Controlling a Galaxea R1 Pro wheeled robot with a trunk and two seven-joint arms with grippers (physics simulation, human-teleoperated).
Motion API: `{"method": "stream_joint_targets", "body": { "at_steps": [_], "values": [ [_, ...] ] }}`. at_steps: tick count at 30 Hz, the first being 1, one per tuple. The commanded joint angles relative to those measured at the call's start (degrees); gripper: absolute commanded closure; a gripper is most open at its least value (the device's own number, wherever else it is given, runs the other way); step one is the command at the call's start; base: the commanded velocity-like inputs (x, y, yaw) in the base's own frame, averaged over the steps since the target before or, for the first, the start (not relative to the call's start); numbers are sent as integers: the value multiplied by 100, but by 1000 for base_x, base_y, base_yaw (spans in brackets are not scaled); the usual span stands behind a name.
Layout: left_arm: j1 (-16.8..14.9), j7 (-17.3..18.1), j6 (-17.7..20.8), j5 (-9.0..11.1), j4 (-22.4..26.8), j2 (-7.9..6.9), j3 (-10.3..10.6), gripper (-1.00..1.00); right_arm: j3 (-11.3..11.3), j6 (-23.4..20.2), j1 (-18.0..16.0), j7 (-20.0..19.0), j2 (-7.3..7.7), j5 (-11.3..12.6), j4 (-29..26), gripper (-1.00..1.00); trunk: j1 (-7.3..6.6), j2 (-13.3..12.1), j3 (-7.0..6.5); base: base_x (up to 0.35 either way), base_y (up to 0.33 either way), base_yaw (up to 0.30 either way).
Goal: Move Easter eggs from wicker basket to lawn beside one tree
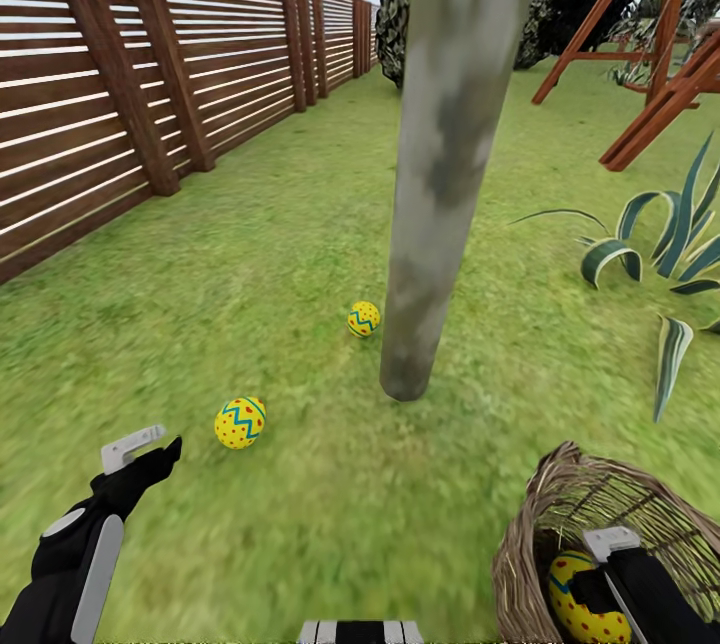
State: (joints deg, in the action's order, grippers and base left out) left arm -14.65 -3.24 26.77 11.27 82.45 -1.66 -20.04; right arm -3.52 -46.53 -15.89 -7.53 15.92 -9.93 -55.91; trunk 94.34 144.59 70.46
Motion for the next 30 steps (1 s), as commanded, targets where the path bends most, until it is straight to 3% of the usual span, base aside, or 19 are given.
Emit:
{"method": "stream_joint_targets", "body": {
  "at_steps": [1, 6, 30],
  "values": [
    [-2, -35, 30, 60, 8, -1, 5, -100, -8, -23, -2, -55, -1, -62, -8, -100, 1, 4, 28, 0, 0, 0],
    [-1, -35, 30, 60, 8, 3, 9, -100, -8, -23, -2, -55, -1, -62, -8, -100, 14, 10, 138, 0, 0, 0],
    [6, -28, 4, 60, 52, 16, 44, -100, 0, -23, -2, -55, -1, -62, -16, -100, 14, 10, 138, 79, 0, 0]
  ]
}}
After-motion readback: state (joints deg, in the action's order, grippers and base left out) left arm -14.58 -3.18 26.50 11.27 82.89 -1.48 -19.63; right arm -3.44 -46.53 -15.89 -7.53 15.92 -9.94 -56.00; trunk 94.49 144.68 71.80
